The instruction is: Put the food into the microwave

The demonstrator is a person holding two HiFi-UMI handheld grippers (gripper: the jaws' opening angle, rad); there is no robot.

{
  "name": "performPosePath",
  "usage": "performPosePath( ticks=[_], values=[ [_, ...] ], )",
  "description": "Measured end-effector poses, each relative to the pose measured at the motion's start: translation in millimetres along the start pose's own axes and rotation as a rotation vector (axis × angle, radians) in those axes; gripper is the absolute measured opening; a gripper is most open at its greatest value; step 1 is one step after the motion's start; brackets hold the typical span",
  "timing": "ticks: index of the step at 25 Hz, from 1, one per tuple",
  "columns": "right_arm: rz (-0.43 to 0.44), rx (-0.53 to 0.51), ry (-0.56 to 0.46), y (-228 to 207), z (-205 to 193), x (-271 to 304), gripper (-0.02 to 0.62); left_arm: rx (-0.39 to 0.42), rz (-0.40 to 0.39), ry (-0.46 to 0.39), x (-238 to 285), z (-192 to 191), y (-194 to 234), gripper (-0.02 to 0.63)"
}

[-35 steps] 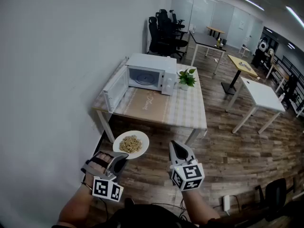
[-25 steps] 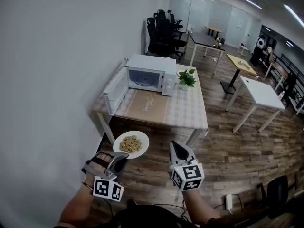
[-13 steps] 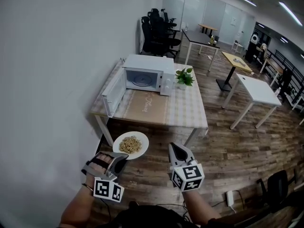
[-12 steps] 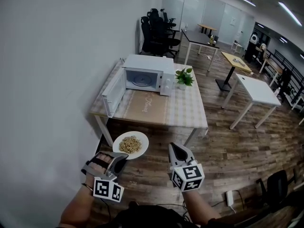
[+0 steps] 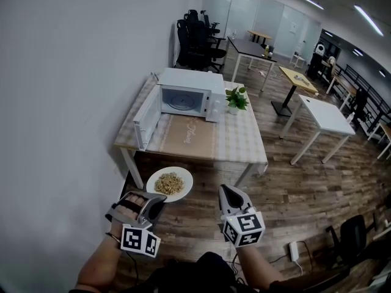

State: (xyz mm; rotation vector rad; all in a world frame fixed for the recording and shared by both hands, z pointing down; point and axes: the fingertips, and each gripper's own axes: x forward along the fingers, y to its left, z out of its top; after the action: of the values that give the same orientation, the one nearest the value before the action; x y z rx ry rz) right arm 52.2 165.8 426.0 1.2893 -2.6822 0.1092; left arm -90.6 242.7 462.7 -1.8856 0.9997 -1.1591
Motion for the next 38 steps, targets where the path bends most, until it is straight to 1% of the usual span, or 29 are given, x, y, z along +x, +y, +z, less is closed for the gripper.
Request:
performPosePath(
  ticks=[7,9,13,19,23,27,31,38],
  values=[
    [0.0,0.001,0.001,0.0,0.9,16.9,0.009,0.0,0.0,-0.01,6.1,-9.1,5.9,0.02],
    [0.009,0.005,-0.001,0.1,0.7,26.3,0.009,-0.004,0.004,-0.003,9.8,-13.5,8.8,0.019],
    [0.031,0.021,-0.018,-2.8,0.9,49.2,0.009,0.012,0.003,0.03,23.6,-25.5,12.5,0.02],
    [0.053,0.016,-0.031,-27.0,15.6,87.6,0.009,-0.005,0.004,0.054,51.3,-32.1,31.9,0.02],
    [0.072,0.011,-0.026,-45.0,18.5,113.7,0.009,-0.014,0.006,0.076,78.7,-38.8,44.6,0.019],
    [0.083,0.016,-0.028,-66.5,22.8,140.2,0.009,-0.005,-0.003,0.096,107.6,-44.6,54.4,0.019],
    [0.107,0.02,-0.027,-85.4,24.4,166.4,0.009,-0.023,-0.011,0.12,135.2,-50.7,65.6,0.019],
    [0.144,0.048,-0.038,-116.8,35.0,196.3,0.009,-0.018,-0.025,0.165,167.7,-47.7,89.1,0.019]
  ],
)
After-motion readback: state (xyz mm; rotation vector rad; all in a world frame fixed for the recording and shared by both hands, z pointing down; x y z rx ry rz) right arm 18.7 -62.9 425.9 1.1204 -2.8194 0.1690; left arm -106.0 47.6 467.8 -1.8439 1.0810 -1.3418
